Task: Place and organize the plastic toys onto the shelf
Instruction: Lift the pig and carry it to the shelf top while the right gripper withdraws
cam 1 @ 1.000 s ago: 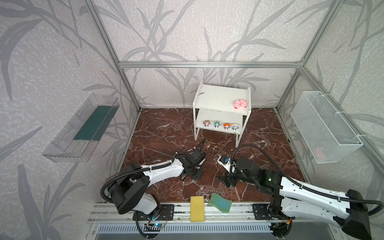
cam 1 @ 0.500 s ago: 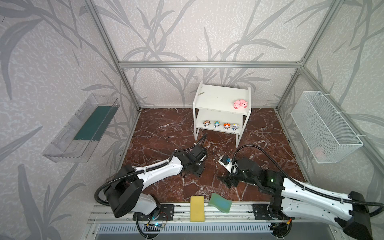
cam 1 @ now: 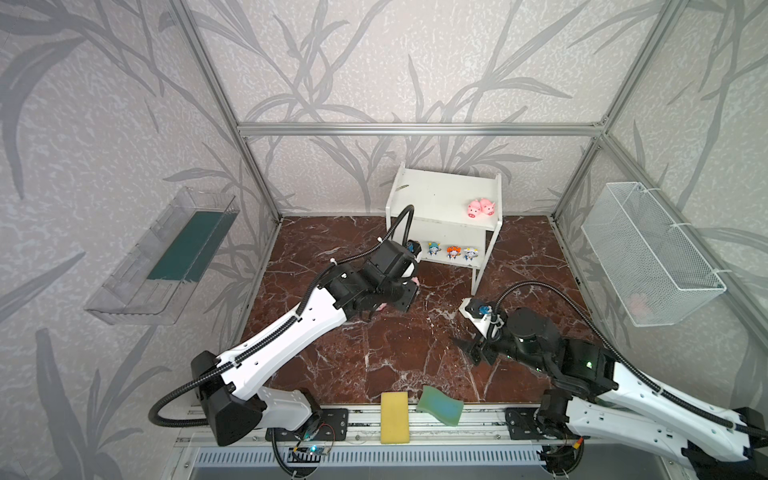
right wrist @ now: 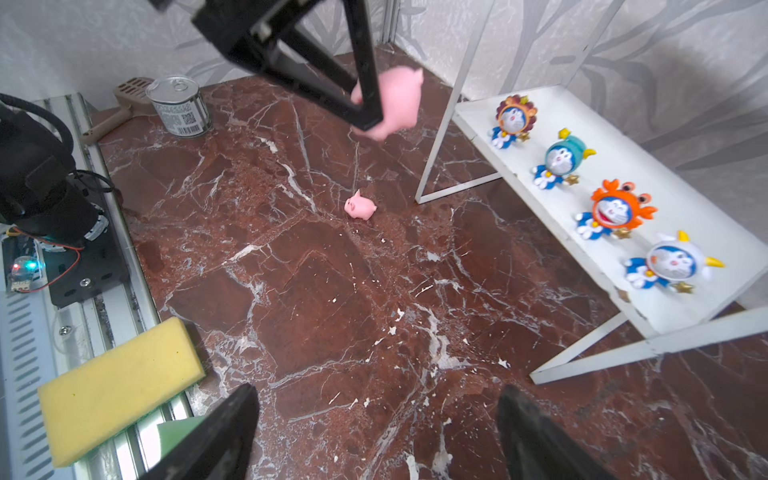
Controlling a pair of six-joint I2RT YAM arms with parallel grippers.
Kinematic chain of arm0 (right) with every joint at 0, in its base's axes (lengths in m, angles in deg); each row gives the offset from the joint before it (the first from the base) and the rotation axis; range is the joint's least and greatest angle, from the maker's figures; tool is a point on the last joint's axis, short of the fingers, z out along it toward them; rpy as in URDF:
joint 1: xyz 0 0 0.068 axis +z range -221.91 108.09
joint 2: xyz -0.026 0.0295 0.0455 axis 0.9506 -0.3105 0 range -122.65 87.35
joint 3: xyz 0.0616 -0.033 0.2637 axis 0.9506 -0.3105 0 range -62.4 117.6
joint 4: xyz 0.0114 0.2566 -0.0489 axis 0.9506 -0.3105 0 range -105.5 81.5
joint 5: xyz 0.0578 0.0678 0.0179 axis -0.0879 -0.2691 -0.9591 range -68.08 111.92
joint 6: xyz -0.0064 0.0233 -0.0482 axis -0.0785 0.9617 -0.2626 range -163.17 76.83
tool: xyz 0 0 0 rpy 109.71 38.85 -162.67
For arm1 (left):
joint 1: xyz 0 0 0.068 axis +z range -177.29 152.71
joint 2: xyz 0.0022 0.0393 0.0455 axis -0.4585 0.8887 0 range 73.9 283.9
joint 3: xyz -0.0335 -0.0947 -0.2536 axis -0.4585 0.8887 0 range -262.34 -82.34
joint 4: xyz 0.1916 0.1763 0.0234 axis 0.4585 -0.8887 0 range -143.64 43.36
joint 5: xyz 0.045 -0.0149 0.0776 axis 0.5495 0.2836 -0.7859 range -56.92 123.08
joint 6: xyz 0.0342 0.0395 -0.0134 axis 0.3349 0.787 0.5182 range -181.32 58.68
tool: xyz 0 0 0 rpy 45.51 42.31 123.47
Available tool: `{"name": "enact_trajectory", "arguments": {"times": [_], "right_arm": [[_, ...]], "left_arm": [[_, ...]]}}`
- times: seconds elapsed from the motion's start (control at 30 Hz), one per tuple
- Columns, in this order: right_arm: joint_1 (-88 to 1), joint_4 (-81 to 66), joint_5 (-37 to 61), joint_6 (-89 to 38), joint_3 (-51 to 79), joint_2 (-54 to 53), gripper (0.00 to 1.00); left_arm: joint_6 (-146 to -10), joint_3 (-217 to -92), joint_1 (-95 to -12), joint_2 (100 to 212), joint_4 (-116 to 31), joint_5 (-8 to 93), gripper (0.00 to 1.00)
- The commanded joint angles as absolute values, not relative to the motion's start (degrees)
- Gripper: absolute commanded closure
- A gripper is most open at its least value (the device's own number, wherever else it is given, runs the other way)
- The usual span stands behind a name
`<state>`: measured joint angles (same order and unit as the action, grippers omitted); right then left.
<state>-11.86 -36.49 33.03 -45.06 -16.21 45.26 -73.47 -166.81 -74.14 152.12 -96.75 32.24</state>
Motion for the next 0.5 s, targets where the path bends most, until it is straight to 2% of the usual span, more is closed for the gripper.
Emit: {"name": "enact_trajectory", "arguments": {"times": [0.0,0.47], "right_arm": [[-11.54,-42.03,36.76,-46.73,-13.27,47.18,0.10],[-11.59,-49.62,44.48,-46.91,-10.19,56.49,0.10]], "left_arm": [[-71.82,-173.59,-73.97,154.23,-102.85,31.03,0.68],[-67.44,-194.16,-73.99,166.05,-94.87,28.70,0.69]]}}
